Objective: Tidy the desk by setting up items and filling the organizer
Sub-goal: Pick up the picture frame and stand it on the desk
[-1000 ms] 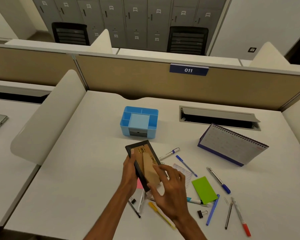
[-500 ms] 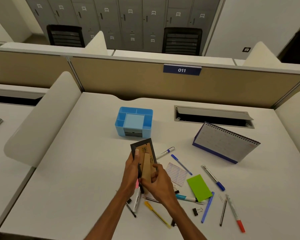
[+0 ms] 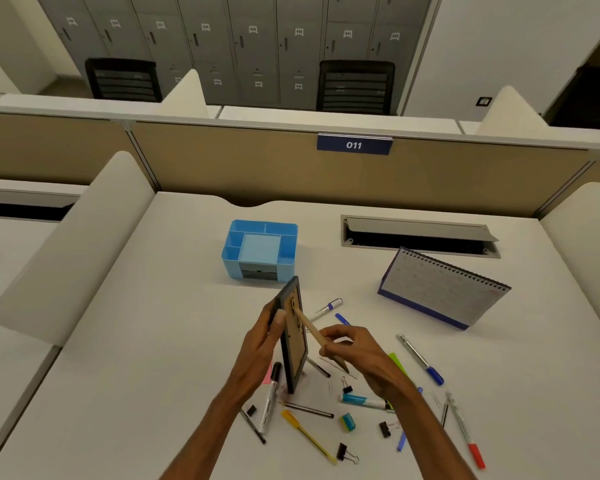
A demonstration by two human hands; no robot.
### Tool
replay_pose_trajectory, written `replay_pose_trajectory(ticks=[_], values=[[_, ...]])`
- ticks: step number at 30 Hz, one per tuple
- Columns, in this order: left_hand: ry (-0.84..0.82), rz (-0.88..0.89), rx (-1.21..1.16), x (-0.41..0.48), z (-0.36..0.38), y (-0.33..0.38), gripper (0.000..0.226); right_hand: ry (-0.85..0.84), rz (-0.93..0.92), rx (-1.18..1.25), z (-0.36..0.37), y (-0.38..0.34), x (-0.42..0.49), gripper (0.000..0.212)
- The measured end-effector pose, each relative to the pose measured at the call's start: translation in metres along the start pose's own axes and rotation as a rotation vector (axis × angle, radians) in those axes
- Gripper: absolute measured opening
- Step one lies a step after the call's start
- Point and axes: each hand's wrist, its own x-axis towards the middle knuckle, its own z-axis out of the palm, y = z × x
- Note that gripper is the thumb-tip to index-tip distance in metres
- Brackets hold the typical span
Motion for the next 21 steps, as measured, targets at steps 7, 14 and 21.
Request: replay_pose_trajectory(ticks=[7, 14, 21], values=[[0.014, -0.227, -0.197, 0.032, -0.002, -0.002, 0.06, -0.132, -0.148, 0.076, -0.033, -0.007, -0.002, 0.033], [-0.272, -0.273, -0.212, 0.055, -0.003, 0.015, 0.074, -0.327, -0.131, 0.175, -0.057, -0.002, 0.02, 0.042], [-0.281, -0.307, -0.321, 0.055, -0.002, 0.015, 0.058, -0.32, -0.052, 0.526, -0.075, 0.011, 0.036, 0.06]])
